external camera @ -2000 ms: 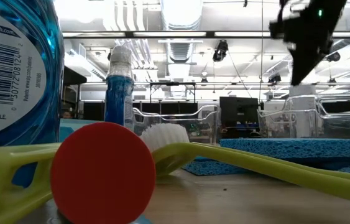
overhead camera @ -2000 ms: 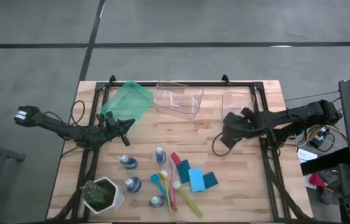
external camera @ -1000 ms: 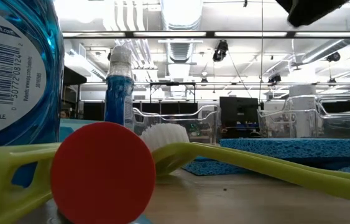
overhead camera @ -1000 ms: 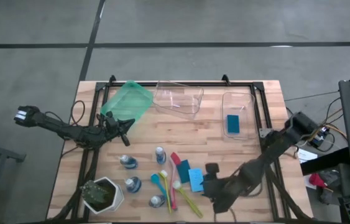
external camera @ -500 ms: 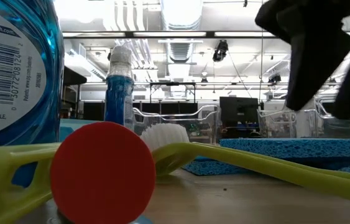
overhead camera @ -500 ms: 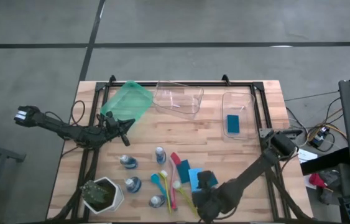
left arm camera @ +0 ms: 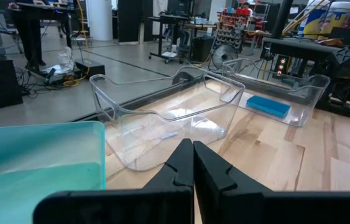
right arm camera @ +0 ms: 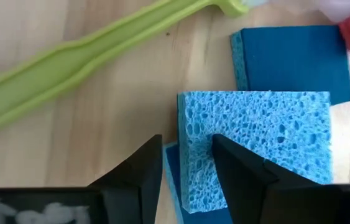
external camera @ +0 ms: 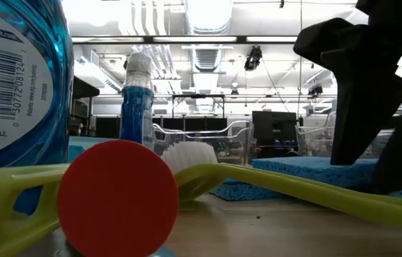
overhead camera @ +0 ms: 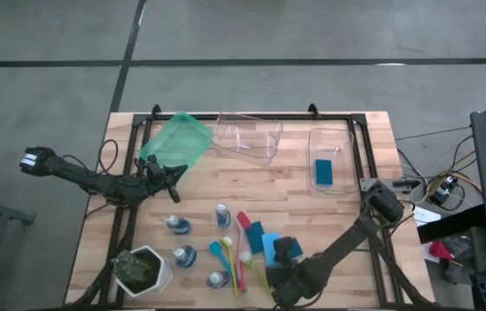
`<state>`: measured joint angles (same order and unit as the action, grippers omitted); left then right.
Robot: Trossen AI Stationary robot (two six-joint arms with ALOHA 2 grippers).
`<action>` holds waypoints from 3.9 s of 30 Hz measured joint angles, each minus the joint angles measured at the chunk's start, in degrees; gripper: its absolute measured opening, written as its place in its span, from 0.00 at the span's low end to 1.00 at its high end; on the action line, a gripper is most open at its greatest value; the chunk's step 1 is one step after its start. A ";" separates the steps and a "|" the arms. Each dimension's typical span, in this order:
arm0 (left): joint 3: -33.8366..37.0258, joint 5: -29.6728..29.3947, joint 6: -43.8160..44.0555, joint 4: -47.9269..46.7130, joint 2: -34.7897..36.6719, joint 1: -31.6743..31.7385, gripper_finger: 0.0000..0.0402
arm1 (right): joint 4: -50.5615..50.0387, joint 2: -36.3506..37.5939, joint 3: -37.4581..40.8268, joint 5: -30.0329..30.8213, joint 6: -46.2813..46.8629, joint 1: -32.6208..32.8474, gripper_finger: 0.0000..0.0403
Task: Pick & Place Kitchen Sink Supplies
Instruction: Put the blue sponge in the right transparent bin
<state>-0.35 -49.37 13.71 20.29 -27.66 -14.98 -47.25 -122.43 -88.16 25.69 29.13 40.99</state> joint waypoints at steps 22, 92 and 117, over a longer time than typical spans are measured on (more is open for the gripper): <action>-0.01 -0.01 -0.01 -0.02 0.00 0.01 0.00 | -2.73 0.82 0.93 3.47 2.45 -0.26 0.02; 0.01 -0.01 0.00 -1.18 -0.08 0.00 0.00 | -20.20 52.50 35.14 8.01 30.40 -47.11 0.02; 0.00 -0.01 0.00 -1.51 -0.06 0.00 0.00 | -11.97 49.33 43.74 -2.75 -7.47 -49.34 0.02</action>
<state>-0.34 -49.38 13.71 18.79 -27.73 -14.98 -59.23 -73.10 -44.42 22.94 21.66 -8.35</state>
